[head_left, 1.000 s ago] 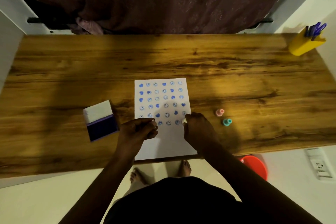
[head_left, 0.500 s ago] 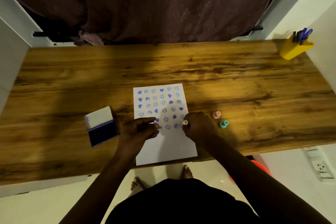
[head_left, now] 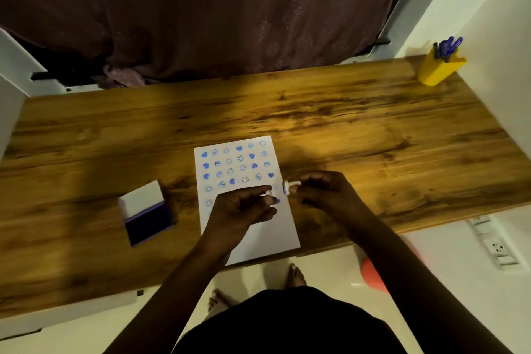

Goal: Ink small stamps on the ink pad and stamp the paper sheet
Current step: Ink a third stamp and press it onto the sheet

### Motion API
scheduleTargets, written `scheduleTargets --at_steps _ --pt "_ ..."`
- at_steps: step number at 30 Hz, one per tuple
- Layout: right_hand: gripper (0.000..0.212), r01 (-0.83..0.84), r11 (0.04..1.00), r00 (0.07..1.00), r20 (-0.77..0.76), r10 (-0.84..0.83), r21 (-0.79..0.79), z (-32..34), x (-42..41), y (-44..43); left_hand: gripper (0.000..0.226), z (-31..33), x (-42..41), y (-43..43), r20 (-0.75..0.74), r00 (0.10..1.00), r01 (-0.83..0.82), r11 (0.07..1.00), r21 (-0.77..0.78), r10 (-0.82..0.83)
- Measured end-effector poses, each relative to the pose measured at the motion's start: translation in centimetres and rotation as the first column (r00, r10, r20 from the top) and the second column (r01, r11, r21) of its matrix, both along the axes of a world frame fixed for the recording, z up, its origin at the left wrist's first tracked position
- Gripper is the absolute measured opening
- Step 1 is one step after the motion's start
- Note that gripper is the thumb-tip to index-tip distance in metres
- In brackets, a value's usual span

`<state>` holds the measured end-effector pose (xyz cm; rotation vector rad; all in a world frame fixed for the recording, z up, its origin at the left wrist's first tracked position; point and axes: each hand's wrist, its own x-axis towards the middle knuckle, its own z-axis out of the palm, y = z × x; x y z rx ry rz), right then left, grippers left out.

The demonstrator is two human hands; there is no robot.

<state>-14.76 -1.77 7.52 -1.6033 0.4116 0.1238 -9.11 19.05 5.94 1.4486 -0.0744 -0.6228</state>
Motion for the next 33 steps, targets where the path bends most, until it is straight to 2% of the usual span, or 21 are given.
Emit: scheduleTargets --at_steps 6,12,16,19,23,27,29,31,33 --pt "0.012 -0.050 0.996 0.995 0.079 0.056 -0.076 -0.2 -1.1 -0.9 0.034 0.4 -0.4 -2.3 0.016 0.997 0.077 0.997 0.010 -0.077" --pt "0.019 -0.096 0.988 0.991 0.077 0.105 -0.119 -0.5 -1.5 -2.9 0.030 0.2 -0.6 -3.9 0.023 0.996 0.084 0.996 -0.005 -0.084" --pt "0.019 -0.119 0.992 0.992 0.037 0.120 -0.040 -0.9 -1.9 -4.0 0.032 0.0 -0.6 -4.9 0.017 0.994 0.107 0.994 -0.030 -0.106" --pt "0.020 -0.164 0.981 0.985 0.036 0.169 -0.100 -1.3 -1.8 -5.2 0.028 -0.6 -0.6 -5.7 0.025 0.992 0.124 0.992 -0.029 -0.124" --pt "0.027 -0.168 0.970 0.986 -0.018 0.167 -0.176 -1.7 -1.5 -6.6 0.034 -1.0 -0.7 -7.2 0.084 0.989 0.125 0.992 0.003 -0.124" --pt "0.017 -0.144 0.969 0.987 0.044 0.156 -0.202 -1.2 -0.5 -9.1 0.033 -1.3 -0.2 -9.3 0.168 0.980 0.099 0.993 0.066 -0.109" --pt "0.016 -0.073 0.945 0.991 0.082 0.104 -0.320 -1.1 0.4 -11.0 0.033 -1.2 0.1 -10.3 0.187 0.980 0.047 0.995 0.085 -0.063" --pt "0.014 -0.027 0.833 0.993 0.080 0.085 -0.553 -1.3 1.1 -12.8 0.030 -1.3 0.4 -10.9 0.193 0.981 -0.011 0.994 0.107 -0.010" --pt "0.012 -0.046 0.707 0.992 0.049 0.113 -0.706 -1.8 1.5 -13.8 0.031 -1.5 0.5 -11.1 0.190 0.982 -0.039 0.991 0.129 0.014"
